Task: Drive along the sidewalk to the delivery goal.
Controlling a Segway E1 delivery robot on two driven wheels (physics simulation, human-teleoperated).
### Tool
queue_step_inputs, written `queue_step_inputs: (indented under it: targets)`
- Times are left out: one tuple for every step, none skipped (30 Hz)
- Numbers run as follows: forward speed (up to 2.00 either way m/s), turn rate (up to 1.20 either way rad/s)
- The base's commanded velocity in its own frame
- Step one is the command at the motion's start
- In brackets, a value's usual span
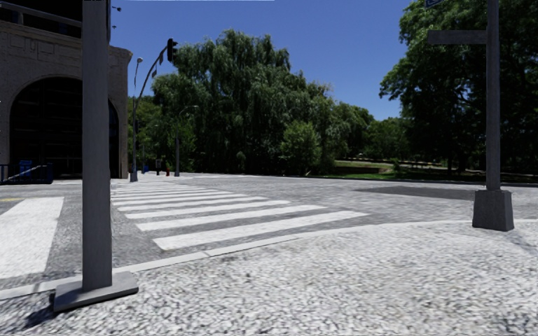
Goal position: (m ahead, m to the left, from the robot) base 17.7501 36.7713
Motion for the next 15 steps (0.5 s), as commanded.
queue_step_inputs:
  targets:
    - [2.0,0.0]
    - [2.0,0.0]
    - [2.0,0.0]
    - [2.0,0.0]
    - [2.0,0.0]
    - [2.0,0.0]
    - [2.0,0.0]
    - [2.0,0.0]
    - [2.0,0.0]
    - [2.0,0.0]
    - [2.0,0.0]
    - [2.0,0.0]
    - [2.0,0.0]
    - [2.0,0.0]
    - [2.0,0.0]
